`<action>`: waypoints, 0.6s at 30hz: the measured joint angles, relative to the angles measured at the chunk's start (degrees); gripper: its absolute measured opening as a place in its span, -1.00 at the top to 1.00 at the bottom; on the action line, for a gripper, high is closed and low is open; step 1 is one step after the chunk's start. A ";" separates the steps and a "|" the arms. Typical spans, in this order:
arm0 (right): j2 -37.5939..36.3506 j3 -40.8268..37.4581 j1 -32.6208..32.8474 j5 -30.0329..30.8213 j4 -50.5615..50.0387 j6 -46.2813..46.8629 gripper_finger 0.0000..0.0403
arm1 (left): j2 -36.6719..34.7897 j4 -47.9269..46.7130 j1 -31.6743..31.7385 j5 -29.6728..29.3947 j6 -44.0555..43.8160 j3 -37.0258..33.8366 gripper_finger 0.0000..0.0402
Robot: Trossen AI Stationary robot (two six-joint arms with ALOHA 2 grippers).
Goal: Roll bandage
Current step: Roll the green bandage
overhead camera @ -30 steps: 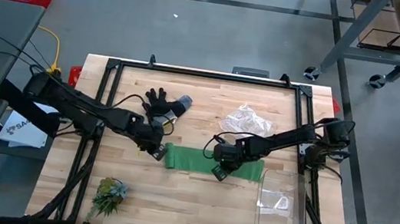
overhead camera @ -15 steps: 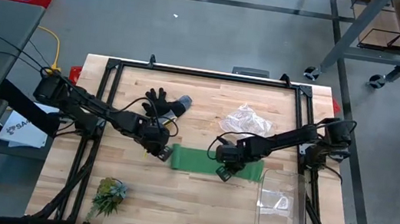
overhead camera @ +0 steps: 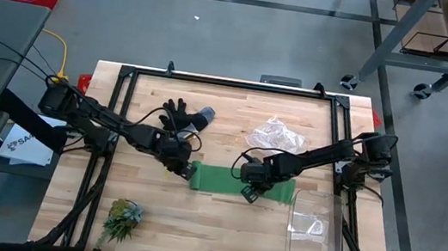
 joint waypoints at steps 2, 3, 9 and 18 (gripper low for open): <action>0.00 0.02 -0.02 0.12 -0.07 0.00 1.00 | 0.38 -0.19 0.00 0.13 -0.53 0.00 1.00; 0.00 0.04 -0.01 0.13 -0.07 0.00 1.00 | 0.56 -0.08 -0.09 0.21 -1.15 -0.02 1.00; -0.02 0.08 -0.02 0.39 -1.03 0.27 1.00 | 3.54 3.95 -1.18 1.32 -3.82 -0.02 1.00; -0.01 -0.03 0.18 0.00 -2.00 3.21 1.00 | 5.35 6.69 -1.79 2.85 -5.05 -0.02 1.00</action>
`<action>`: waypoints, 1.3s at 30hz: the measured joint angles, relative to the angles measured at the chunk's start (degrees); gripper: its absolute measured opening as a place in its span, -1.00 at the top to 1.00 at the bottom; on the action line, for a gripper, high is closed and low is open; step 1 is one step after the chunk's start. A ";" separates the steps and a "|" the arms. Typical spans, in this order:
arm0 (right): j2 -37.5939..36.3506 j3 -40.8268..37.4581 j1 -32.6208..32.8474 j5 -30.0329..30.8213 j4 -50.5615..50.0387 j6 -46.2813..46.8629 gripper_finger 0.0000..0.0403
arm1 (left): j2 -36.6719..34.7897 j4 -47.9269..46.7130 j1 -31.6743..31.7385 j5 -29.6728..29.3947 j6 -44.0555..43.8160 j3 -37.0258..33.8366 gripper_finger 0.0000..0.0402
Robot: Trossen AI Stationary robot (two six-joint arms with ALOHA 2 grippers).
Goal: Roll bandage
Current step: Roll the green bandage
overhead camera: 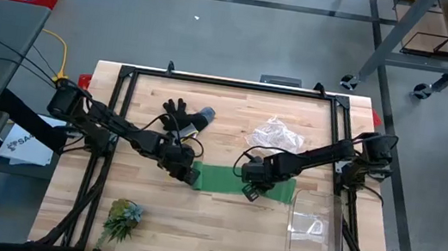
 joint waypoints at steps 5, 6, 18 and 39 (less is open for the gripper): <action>0.01 -0.04 0.84 0.27 0.42 1.31 1.00 | -0.06 0.55 -0.03 -1.23 -0.31 0.00 1.00; 0.01 -0.04 0.96 0.37 0.45 1.34 1.00 | -0.07 0.93 -0.02 -1.66 -0.64 0.00 1.00; 0.01 -0.04 1.17 -0.26 1.10 2.62 1.00 | -0.07 5.03 0.28 -2.60 -1.96 0.00 1.00; 0.05 -0.08 1.24 -0.48 2.03 2.82 1.00 | 4.50 11.81 0.33 -1.88 2.56 3.91 1.00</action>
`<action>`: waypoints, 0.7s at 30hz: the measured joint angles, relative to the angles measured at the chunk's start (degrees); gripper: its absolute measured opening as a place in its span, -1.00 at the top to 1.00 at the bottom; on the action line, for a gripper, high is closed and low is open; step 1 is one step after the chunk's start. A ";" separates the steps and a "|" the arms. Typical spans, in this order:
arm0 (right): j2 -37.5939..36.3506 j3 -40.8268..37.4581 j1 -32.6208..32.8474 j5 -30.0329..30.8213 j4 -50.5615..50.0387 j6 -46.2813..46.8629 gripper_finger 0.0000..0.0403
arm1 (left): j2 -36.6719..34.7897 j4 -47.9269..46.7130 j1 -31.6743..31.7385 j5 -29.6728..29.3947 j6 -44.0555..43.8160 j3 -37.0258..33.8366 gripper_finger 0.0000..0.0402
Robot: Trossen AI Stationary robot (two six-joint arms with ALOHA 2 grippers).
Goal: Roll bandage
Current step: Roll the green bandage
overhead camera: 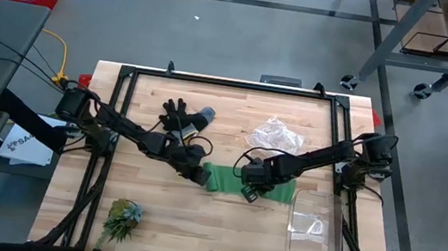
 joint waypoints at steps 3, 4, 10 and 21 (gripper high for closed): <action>0.00 0.00 0.19 0.02 0.25 0.74 1.00 | -0.26 -0.93 0.00 0.21 0.96 0.55 1.00; 0.00 0.00 0.30 0.03 0.39 1.27 1.00 | -0.35 -1.47 0.00 0.35 1.03 0.56 1.00; 0.02 0.00 2.02 0.48 1.09 2.54 1.00 | -1.17 -2.97 0.05 0.49 1.04 0.57 1.00; -3.47 0.01 2.27 2.63 -5.47 3.65 1.00 | -2.00 -3.31 0.48 2.16 2.48 0.57 1.00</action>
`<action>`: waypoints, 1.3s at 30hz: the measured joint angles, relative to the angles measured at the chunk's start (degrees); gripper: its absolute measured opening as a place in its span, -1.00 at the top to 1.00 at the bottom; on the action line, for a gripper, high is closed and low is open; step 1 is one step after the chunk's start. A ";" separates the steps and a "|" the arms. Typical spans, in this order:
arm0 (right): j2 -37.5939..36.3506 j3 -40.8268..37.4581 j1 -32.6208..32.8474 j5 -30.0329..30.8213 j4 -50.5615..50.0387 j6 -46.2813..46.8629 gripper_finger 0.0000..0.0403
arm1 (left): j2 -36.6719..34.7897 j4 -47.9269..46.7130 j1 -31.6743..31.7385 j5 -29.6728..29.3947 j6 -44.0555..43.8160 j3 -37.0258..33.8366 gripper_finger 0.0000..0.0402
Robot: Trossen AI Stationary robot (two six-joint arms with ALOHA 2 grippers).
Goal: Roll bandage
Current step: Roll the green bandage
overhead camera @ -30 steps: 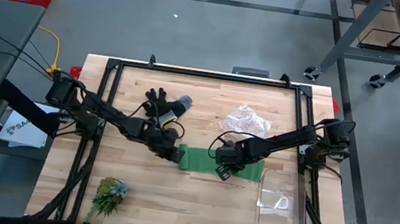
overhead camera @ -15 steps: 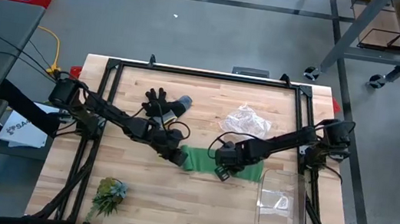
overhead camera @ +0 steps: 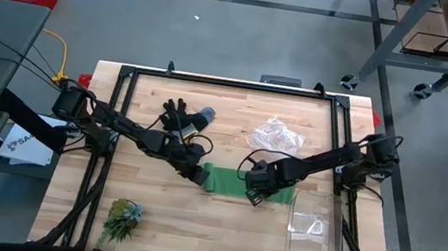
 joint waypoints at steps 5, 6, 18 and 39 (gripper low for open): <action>-1.47 -0.01 -1.24 -1.42 -0.55 -3.31 1.00 | -0.36 -0.25 -0.02 0.12 0.21 0.00 1.00; -1.93 -0.01 -1.46 -1.97 -0.16 -3.96 1.00 | -0.36 -0.38 0.00 0.11 0.21 0.00 1.00; -5.04 0.25 -4.78 -1.33 23.39 -5.48 1.00 | -0.36 -0.16 0.00 0.02 0.16 0.00 1.00; 10.79 0.36 -6.22 -8.18 36.50 -0.61 1.00 | -0.36 -0.12 1.42 0.03 0.02 0.00 1.00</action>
